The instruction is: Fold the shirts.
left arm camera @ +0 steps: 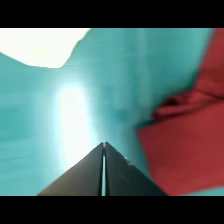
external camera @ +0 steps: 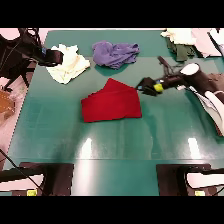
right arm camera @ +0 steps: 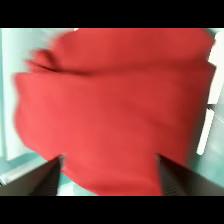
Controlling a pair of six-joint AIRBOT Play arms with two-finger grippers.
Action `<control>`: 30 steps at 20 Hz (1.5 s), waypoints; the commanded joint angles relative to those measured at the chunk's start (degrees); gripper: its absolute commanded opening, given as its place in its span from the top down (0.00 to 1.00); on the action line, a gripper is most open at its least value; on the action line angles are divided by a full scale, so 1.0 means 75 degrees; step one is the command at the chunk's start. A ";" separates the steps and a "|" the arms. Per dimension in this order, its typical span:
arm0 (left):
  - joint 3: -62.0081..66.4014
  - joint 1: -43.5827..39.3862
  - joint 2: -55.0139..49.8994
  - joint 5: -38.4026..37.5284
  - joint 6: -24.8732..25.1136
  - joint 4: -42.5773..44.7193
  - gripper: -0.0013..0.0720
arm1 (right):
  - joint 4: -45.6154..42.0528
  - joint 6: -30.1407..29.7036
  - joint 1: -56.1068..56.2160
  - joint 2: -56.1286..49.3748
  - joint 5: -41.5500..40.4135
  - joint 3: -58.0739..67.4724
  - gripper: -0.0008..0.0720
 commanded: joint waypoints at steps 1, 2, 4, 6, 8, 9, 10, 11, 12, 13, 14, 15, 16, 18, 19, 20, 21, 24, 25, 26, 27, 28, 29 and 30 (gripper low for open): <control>-0.0003 0.0000 0.0009 -0.0061 0.0204 -0.1218 0.95 | 0.0711 -0.0918 -0.0863 -0.0096 0.0321 -0.1061 0.04; -0.0003 0.0000 0.0009 -0.0087 0.0268 -0.1405 0.95 | 0.0761 -0.1058 -0.0796 -0.0297 0.0291 -0.1148 0.04; -0.0003 0.0000 0.0009 -0.0146 0.0277 -0.1641 0.95 | 0.0851 -0.1241 -0.0495 -0.0793 0.0242 -0.1139 0.04; -0.0003 0.0000 0.0009 -0.0318 0.0277 -0.1676 0.95 | 0.1145 -0.1381 -0.0085 -0.1256 0.0134 -0.1008 0.04; -0.0003 0.0000 0.0009 -0.0425 0.0277 -0.1679 0.95 | 0.1425 -0.1408 0.0475 -0.1696 0.0058 -0.0592 0.04; -0.0003 0.0000 0.0009 -0.0440 0.0277 -0.1679 0.95 | 0.1655 -0.1402 0.0816 -0.1926 -0.0035 -0.0259 0.04; -0.0003 0.0000 0.0009 -0.0440 0.0274 -0.1682 0.95 | 0.1923 -0.1399 0.1189 -0.2154 -0.0111 0.0122 0.05; -0.0003 0.0000 0.0009 -0.0428 0.0274 -0.1699 0.95 | 0.2104 -0.1338 0.1542 -0.2375 -0.0213 0.0530 0.10; -0.0003 0.0000 0.0009 -0.0420 0.0274 -0.1705 0.95 | 0.2084 -0.1139 0.1891 -0.2576 -0.0373 0.0991 0.31; -0.0003 0.0000 0.0009 -0.0420 0.0274 -0.1702 0.95 | 0.2119 -0.1110 0.2203 -0.2766 -0.0495 0.1504 0.81; -0.0003 0.0000 0.0009 -0.0420 0.0274 -0.1702 0.95 | 0.2165 -0.1026 0.2393 -0.2873 -0.0542 0.2031 0.96; -0.0003 0.0000 0.0026 -0.0420 0.0274 -0.1696 0.95 | 0.2241 -0.0874 0.2465 -0.2873 -0.0586 0.2448 0.97; -0.0003 0.0000 0.0052 -0.0414 0.0277 -0.1690 0.95 | 0.2200 -0.0714 0.2416 -0.2783 -0.0560 0.2824 0.97; -0.0003 0.0000 0.0146 -0.0373 0.0338 -0.1673 0.95 | 0.1690 -0.0114 0.1894 -0.2375 -0.0262 0.3477 0.97; -0.0003 0.0000 0.0178 -0.0338 0.0341 -0.1635 0.95 | 0.1067 0.0358 0.1492 -0.2113 -0.0041 0.3780 0.97; -0.0003 0.0000 0.0198 -0.0332 0.0364 -0.1635 0.95 | 0.0356 0.0845 0.0959 -0.1798 0.0303 0.4121 0.97; -0.0003 0.0000 0.0210 -0.0335 0.0391 -0.1644 0.95 | -0.0157 0.1204 0.0385 -0.1483 0.0638 0.4424 0.97; -0.0003 0.0000 0.0216 -0.0326 0.0391 -0.1647 0.95 | -0.0819 0.1979 -0.1862 -0.0667 0.1259 0.5426 0.97; -0.0003 0.0000 0.0216 -0.0323 0.0391 -0.1647 0.95 | -0.0793 0.2294 -0.2774 -0.0536 0.1408 0.5799 0.97; -0.0003 0.0000 0.0216 -0.0326 0.0388 -0.1652 0.95 | -0.0784 0.2605 -0.3698 -0.0466 0.1623 0.6143 0.97; -0.0003 0.0000 0.0230 -0.0338 0.0388 -0.1655 0.95 | -0.0775 0.2827 -0.4520 -0.0452 0.1871 0.6420 0.97; -0.0003 0.0000 0.0248 -0.0326 0.0388 -0.1655 0.95 | -0.0694 0.2955 -0.5351 -0.0455 0.2177 0.6601 0.97; 0.0006 0.0000 0.0274 -0.0315 0.0388 -0.1658 0.95 | -0.0641 0.3010 -0.6056 -0.0399 0.2463 0.6566 0.97; 0.0006 0.0000 0.0289 -0.0286 0.0388 -0.1658 0.95 | -0.0609 0.3013 -0.6691 -0.0283 0.2678 0.6298 0.97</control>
